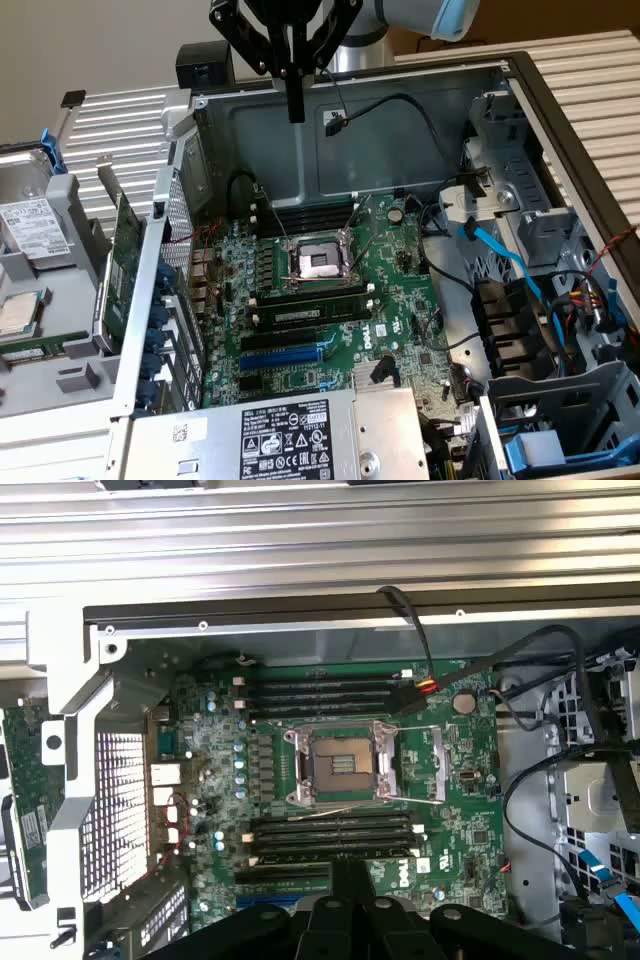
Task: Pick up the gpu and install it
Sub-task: 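Reach for the gpu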
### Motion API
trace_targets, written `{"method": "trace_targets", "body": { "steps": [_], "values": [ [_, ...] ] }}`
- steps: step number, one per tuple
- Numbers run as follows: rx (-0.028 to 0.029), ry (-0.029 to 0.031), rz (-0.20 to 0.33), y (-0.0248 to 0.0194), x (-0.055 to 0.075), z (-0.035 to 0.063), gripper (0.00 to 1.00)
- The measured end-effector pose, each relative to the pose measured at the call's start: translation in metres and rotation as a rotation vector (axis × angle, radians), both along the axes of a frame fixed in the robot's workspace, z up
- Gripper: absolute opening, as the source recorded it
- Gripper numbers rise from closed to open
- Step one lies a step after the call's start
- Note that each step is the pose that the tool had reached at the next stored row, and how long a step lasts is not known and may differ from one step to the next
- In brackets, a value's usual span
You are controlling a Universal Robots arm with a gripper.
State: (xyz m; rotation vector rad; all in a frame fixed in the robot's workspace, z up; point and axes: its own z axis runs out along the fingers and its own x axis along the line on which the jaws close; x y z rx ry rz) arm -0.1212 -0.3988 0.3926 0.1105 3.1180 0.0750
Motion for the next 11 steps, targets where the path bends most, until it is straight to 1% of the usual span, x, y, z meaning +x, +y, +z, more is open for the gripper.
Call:
{"method": "trace_targets", "body": {
  "steps": [11],
  "values": [
    [-0.0001,0.0000,0.000,0.0000,0.0000,0.0000,0.11]
  ]
}}
